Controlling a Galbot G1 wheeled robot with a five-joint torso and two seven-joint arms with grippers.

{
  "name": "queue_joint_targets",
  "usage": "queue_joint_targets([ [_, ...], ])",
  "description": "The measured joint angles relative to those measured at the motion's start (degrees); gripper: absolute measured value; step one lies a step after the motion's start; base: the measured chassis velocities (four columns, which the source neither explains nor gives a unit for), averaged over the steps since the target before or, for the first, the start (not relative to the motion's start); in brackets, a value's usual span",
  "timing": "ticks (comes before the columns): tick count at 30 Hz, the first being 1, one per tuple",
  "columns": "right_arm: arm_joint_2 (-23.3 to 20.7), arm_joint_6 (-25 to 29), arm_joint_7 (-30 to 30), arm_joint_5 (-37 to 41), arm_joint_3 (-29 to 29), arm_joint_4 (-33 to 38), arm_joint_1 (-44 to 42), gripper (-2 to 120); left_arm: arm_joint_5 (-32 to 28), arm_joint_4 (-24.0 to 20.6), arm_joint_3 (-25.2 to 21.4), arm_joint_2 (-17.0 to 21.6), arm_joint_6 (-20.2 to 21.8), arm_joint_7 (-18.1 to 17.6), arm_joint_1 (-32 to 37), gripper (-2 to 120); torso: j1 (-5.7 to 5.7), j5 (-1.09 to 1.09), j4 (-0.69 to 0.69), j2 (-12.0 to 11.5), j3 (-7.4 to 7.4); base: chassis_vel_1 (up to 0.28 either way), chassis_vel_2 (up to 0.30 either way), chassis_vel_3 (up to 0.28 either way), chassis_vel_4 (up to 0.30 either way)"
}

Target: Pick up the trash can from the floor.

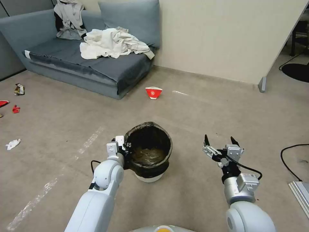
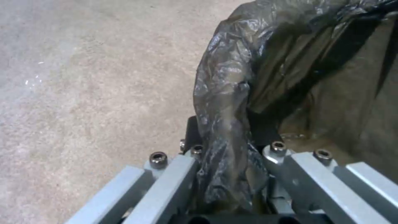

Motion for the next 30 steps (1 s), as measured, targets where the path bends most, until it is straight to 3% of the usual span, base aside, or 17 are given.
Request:
queue_joint_targets([
  [4,-0.03,0.0,0.0,0.0,-0.02,-0.04,0.12,100,-0.18,-0.63,0.0,0.0,-0.29,0.01,0.23,7,0.0,-0.01,-0.01,0.0,0.0,0.0,0.0,0.0,0.0],
  [11,-0.14,0.0,0.02,0.0,0.03,-0.04,0.28,100,-0.41,-3.44,-0.26,0.35,-4.28,0.0,1.73,6,0.0,0.0,0.0,0.0,0.0,0.0,0.0,0.0,0.0],
  [14,-0.16,0.0,0.08,0.0,0.03,0.0,0.54,100,-1.63,-6.57,-1.33,1.34,-7.44,1.58,3.76,6,0.0,0.01,0.0,0.0,0.0,0.0,0.0,0.0,0.0],
  [18,-0.16,0.01,0.09,0.0,-0.01,0.02,0.61,100,-2.08,-7.85,-1.73,1.75,-8.35,2.4,4.51,6,0.0,0.0,0.01,0.0,0.0,0.0,0.0,0.0,0.0],
  [30,-0.07,0.06,0.31,0.05,0.19,0.45,0.82,100,-4.03,-20.56,-6.31,3.24,-11.84,6.99,15.28,6,0.0,0.01,0.0,0.0,-0.01,0.0,0.0,0.0,0.0],
])
